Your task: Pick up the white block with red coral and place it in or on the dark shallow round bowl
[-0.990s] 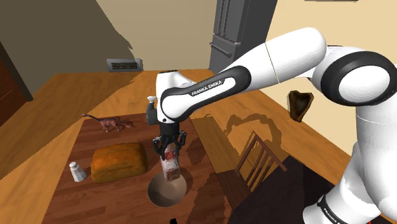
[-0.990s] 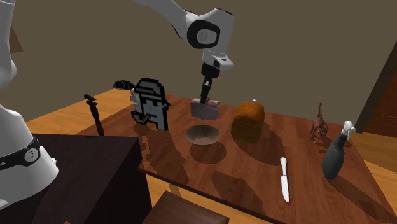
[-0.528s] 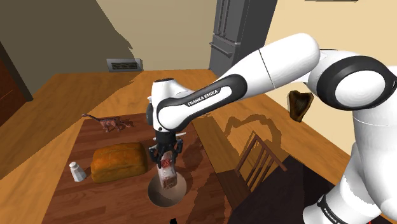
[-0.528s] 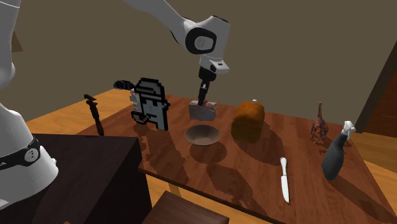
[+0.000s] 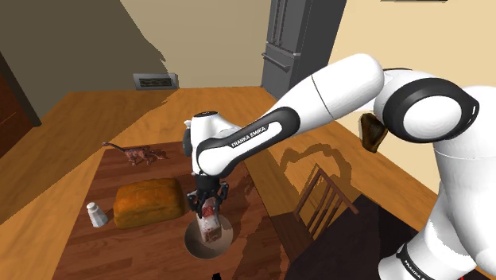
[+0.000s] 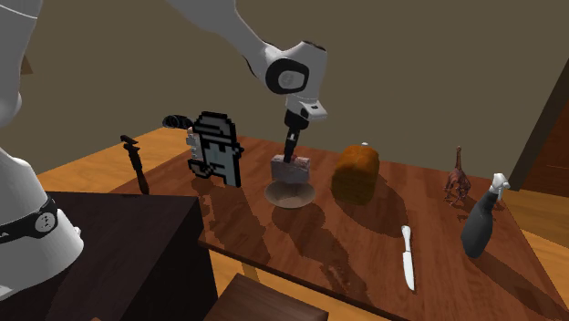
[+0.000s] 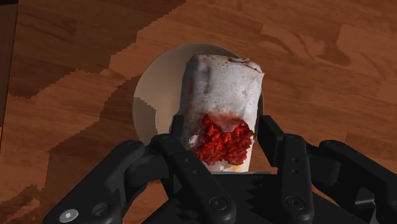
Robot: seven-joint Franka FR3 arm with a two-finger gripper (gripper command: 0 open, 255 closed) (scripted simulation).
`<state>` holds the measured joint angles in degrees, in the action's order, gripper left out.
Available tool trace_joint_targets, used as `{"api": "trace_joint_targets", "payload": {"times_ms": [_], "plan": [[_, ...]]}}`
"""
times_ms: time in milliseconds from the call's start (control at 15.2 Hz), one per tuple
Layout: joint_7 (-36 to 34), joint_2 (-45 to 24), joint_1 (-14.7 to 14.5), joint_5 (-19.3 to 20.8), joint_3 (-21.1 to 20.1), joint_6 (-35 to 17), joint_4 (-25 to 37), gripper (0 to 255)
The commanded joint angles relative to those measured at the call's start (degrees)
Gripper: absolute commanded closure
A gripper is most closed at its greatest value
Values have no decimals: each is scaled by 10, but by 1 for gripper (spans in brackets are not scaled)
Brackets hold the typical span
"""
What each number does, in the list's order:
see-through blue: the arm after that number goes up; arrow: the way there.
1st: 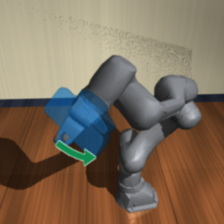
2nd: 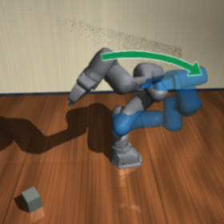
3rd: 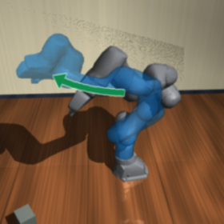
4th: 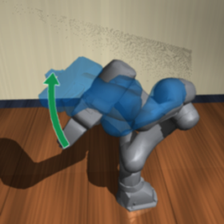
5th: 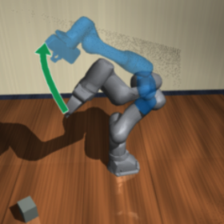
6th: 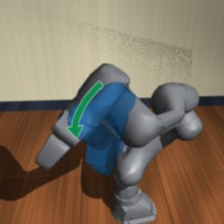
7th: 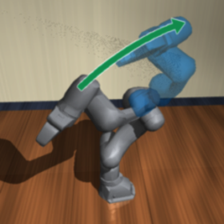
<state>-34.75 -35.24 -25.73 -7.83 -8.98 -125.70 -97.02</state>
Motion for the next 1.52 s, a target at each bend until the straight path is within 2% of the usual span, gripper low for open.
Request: {"api": "trace_joint_targets", "payload": {"times_ms": [0,528,1056,1122,1452], "plan": [[1,-11,-1,0,0,-11,1,255],[7,-52,-4,2,2,-49,4,255],[7,-52,-4,2,2,-49,4,255],[7,-52,-4,2,2,-49,4,0],[7,-53,-4,2,2,-49,4,0]]}}
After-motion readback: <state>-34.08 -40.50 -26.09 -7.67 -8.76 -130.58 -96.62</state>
